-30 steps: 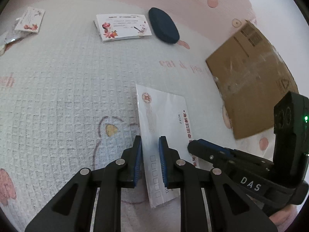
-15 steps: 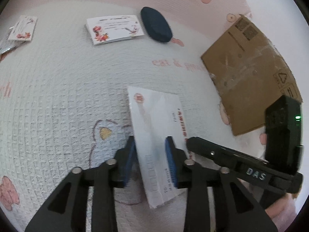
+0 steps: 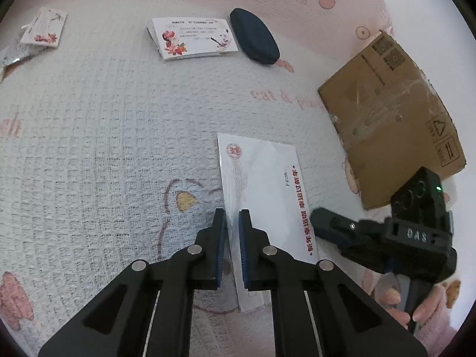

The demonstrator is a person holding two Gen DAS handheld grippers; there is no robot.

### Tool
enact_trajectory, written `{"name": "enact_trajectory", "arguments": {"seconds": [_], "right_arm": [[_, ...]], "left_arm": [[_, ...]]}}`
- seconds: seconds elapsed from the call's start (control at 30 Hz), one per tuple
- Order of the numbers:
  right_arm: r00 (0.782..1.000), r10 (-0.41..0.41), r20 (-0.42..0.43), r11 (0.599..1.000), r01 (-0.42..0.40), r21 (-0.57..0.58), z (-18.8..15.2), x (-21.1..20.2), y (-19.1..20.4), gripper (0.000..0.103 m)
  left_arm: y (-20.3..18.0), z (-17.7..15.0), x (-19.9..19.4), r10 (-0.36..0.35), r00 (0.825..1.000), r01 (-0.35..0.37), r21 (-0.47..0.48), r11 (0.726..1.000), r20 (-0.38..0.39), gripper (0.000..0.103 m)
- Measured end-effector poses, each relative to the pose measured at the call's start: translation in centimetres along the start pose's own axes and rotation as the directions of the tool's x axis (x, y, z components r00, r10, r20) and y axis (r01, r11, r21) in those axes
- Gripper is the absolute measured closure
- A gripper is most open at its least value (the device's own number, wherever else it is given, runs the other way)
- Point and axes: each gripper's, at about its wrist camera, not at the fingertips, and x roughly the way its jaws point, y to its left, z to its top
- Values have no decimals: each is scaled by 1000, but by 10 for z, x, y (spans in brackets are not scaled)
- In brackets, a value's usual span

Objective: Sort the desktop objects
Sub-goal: 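Lift the envelope with the left tool while the right tool lifts the bag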

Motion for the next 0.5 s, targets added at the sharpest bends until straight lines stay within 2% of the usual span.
{"name": "enact_trajectory", "arguments": {"seconds": [0.1, 0.27, 0.33, 0.4, 0.43, 0.5], "right_arm": [[1000, 18, -7, 1000, -19, -11, 7, 7, 3, 90], [1000, -28, 10, 999, 28, -40, 7, 13, 13, 92], [998, -59, 26, 996, 61, -71, 2, 11, 17, 93], [995, -88, 40, 991, 91, -97, -1, 9, 21, 93], [993, -103, 49, 988, 108, -111, -3, 9, 24, 94], [990, -129, 63, 980, 137, -145, -5, 9, 27, 94]], "left_arm": [[5, 1, 1, -31, 999, 31, -37, 999, -5, 93], [13, 4, 2, -89, 996, 88, -110, 990, -12, 92], [19, 4, 1, -157, 988, 155, -183, 971, 1, 80], [23, 5, 2, -216, 976, 214, -247, 945, 19, 57], [24, 5, 3, -238, 971, 237, -271, 933, 30, 53], [21, 7, 3, -241, 970, 242, -283, 928, 36, 50]]}}
